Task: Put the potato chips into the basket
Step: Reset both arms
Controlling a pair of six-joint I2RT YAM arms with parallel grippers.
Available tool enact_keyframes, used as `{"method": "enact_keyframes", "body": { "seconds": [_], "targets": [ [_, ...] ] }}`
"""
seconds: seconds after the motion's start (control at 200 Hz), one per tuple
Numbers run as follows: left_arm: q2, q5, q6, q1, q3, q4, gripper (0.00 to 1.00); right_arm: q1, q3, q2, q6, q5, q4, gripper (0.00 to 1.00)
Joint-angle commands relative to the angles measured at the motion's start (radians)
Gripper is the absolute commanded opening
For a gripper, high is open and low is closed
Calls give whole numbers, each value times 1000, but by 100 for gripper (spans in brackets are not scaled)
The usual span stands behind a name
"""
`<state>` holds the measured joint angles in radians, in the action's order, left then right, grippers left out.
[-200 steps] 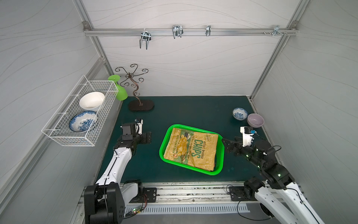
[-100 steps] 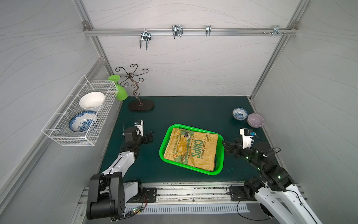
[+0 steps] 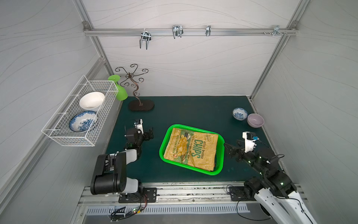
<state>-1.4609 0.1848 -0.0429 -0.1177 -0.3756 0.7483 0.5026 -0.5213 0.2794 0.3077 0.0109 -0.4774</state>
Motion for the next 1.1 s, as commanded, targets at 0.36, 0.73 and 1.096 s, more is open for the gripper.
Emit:
{"method": "enact_keyframes", "body": {
  "seconds": [0.36, 0.73, 1.096],
  "targets": [
    [-90, -174, 4, 56, -43, 89, 99, 5, 1, 94, -42, 121, 121, 99],
    [-89, -174, 3, 57, -44, 89, 99, -13, -13, 412, -272, 5, 484, 99],
    [-90, -174, 3, 57, -44, 90, 99, -325, 50, 706, -296, -59, 756, 99]
  ]
}}
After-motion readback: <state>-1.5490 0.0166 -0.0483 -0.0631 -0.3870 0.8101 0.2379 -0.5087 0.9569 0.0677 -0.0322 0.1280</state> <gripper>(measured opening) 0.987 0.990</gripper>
